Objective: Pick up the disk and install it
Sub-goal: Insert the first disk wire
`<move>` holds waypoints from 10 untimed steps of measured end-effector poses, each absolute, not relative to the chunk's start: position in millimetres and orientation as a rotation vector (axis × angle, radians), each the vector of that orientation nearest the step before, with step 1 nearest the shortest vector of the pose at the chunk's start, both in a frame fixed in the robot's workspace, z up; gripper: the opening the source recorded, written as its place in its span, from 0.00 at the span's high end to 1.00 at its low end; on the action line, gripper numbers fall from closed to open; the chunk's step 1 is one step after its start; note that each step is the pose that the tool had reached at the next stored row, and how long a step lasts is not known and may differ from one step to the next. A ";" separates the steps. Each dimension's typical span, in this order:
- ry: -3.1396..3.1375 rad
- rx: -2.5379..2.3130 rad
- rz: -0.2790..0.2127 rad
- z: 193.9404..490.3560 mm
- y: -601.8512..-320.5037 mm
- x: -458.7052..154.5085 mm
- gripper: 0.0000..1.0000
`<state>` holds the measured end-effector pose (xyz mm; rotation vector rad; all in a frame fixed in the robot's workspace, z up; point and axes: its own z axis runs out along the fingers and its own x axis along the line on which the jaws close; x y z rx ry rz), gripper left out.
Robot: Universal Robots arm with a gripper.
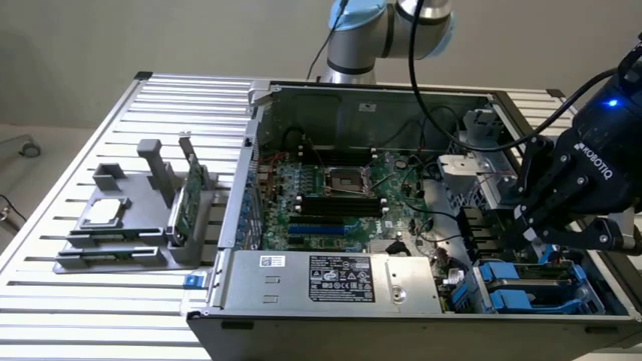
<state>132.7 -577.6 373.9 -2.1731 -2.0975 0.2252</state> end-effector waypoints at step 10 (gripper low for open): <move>-2.099 -2.174 0.224 373.7 -553.1 140.7 0.76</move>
